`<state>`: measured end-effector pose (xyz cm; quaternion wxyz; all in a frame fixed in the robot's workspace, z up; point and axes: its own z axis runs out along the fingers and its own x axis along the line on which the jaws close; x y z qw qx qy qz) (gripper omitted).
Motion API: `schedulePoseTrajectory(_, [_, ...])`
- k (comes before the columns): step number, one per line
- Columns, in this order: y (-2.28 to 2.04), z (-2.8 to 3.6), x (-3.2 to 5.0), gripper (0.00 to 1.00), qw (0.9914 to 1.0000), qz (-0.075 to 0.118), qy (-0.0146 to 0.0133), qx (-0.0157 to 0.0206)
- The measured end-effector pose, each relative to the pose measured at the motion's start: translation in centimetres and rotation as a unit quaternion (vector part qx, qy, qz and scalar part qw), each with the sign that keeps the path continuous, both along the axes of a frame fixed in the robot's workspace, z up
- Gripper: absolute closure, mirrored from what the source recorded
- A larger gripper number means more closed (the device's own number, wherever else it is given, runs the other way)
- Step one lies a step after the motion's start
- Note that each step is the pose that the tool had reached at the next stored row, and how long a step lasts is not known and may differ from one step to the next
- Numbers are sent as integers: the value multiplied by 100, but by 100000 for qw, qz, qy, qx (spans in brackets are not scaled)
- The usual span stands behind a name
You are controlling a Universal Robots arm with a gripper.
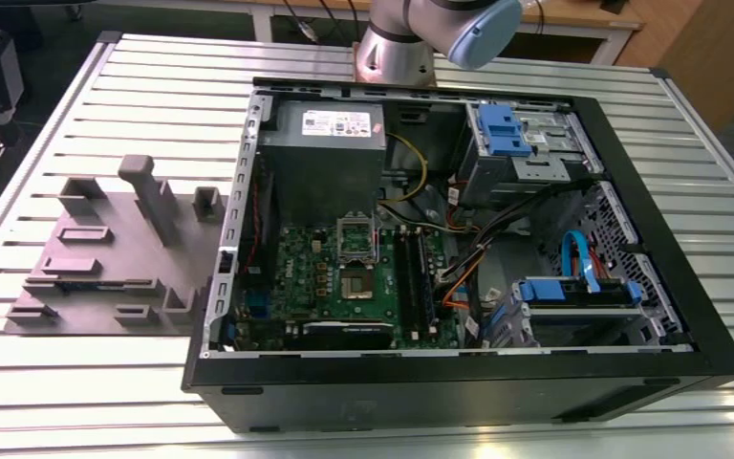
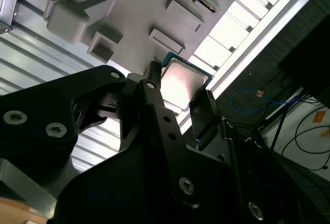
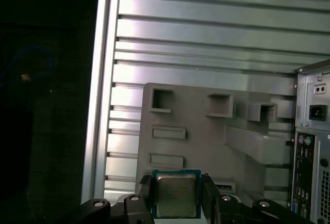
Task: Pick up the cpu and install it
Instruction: 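Pick up the cpu and move it towards the insertion slot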
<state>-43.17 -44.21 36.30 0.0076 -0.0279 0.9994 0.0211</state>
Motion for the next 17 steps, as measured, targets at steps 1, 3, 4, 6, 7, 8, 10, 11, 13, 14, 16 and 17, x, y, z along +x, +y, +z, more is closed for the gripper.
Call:
schedulePoseTrajectory(1, [0,4,0,53,100000,1,-2,1])
schedulePoseTrajectory(3, [0,10,0,53,100000,0,-4,3])
schedulePoseTrajectory(4, [0,11,0,53,100000,0,-12,8])
schedulePoseTrajectory(6, [0,17,0,53,100000,0,-4,4])
schedulePoseTrajectory(7, [0,17,0,53,100000,-1,-3,3])
schedulePoseTrajectory(8, [0,18,1,53,100000,1,2,-1])
schedulePoseTrajectory(10, [0,18,7,53,100000,4,2,-1])
schedulePoseTrajectory(11, [0,17,11,53,100000,5,1,1])
schedulePoseTrajectory(13, [0,17,19,53,100000,2,-4,4])
schedulePoseTrajectory(14, [0,17,23,53,100000,2,-3,5])
schedulePoseTrajectory(16, [0,17,26,53,100000,-1,-3,3])
schedulePoseTrajectory(17, [0,17,26,53,100000,-3,0,2])
